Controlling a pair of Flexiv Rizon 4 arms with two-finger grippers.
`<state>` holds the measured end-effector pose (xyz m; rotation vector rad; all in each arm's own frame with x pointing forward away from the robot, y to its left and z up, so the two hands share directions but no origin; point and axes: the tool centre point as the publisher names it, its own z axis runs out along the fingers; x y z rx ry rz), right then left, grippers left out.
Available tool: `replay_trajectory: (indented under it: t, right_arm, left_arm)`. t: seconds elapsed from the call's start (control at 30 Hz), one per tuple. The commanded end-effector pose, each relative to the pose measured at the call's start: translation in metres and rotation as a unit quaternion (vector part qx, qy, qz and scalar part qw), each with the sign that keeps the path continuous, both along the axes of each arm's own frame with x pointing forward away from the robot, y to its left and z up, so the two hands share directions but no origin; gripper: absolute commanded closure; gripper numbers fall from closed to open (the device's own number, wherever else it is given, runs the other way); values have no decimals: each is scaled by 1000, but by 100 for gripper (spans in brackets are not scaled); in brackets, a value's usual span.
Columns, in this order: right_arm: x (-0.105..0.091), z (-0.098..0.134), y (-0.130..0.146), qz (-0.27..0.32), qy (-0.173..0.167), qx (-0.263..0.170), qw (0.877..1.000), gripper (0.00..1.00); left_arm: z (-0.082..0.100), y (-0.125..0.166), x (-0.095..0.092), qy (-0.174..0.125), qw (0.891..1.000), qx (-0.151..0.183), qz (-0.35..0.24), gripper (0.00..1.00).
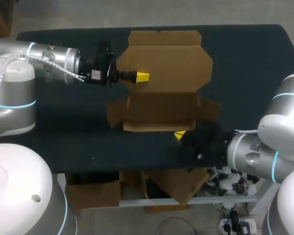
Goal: Assemble the packaging by folding the flat box into shape, placing the metal phone stand inside, and closing the box properly
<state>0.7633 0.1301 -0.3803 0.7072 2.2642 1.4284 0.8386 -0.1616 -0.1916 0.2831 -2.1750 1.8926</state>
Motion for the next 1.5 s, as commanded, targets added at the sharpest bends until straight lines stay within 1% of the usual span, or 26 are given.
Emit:
replay_trajectory:
  t: [0.03, 0.43, 0.67, 0.93, 1.13, 1.5]
  right_arm:
    - [20, -19, 31, -13, -3, -6, 1000, 100]
    - [30, -28, 36, -33, 0, -6, 999, 100]
    - [38, -34, 39, -59, 3, -21, 998, 100]
    - [46, -39, 42, -83, 3, -28, 996, 100]
    - [49, -42, 43, -100, 0, -34, 994, 100]
    - [54, -45, 41, -116, -3, -30, 993, 100]
  left_arm:
    - [-1, 1, 1, 0, 1000, -1, -2, 100]
    - [-1, 1, 1, 0, 1000, -1, -2, 100]
    - [-1, 1, 1, 0, 1000, -1, -2, 100]
    - [-1, 1, 1, 0, 1000, -1, -2, 100]
    - [-1, 1, 1, 0, 1000, -1, -2, 100]
    - [-1, 1, 1, 0, 1000, -1, -2, 100]
